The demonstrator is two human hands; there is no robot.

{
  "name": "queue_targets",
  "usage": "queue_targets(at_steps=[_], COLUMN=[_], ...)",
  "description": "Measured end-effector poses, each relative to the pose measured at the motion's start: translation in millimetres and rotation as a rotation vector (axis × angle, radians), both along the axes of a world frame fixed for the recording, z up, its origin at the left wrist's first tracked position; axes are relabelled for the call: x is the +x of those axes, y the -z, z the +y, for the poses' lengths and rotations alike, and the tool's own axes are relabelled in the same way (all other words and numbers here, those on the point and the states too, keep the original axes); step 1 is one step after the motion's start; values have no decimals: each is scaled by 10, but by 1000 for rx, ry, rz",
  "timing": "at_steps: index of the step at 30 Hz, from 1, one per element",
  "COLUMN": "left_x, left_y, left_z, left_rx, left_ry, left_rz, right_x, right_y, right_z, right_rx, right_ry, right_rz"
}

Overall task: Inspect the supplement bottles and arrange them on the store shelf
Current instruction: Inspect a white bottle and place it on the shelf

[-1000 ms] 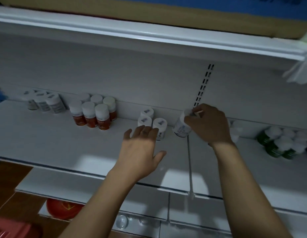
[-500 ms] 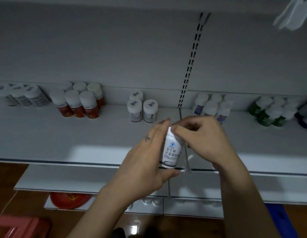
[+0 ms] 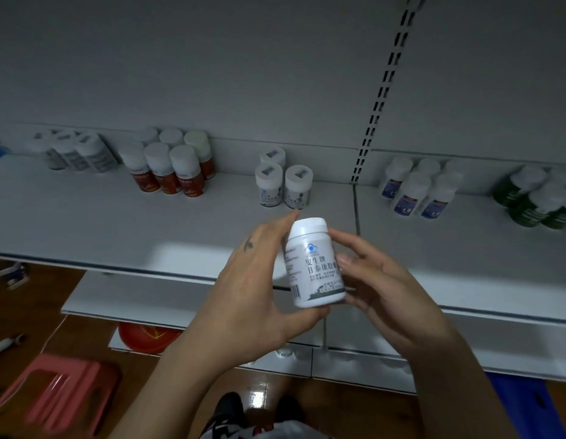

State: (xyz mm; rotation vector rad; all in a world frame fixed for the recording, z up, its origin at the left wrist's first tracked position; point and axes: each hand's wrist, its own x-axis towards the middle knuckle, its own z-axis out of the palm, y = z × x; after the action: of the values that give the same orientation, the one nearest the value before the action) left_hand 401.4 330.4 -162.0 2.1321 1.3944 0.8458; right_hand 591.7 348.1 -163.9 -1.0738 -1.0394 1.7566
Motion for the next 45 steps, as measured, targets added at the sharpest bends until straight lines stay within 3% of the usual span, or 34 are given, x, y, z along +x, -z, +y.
queue_targets(at_steps=[3, 13, 17, 35, 45], left_x=[8, -16, -90, -466, -290], left_y=[27, 117, 141, 95, 93], left_z=[-44, -102, -48, 131, 177], left_rx=[8, 10, 54, -3, -66], left_ry=[-6, -59, -75, -1, 57], left_rz=[-17, -94, -28, -60, -17], right_x=[-35, -140, -224, -569, -426], right_y=[81, 87, 91, 186, 233], right_z=[-79, -81, -65, 119, 101], right_rx=[-54, -21, -25, -67, -5], right_ry=[-41, -67, -64, -73, -63], right_rz=[122, 16, -7, 145, 99])
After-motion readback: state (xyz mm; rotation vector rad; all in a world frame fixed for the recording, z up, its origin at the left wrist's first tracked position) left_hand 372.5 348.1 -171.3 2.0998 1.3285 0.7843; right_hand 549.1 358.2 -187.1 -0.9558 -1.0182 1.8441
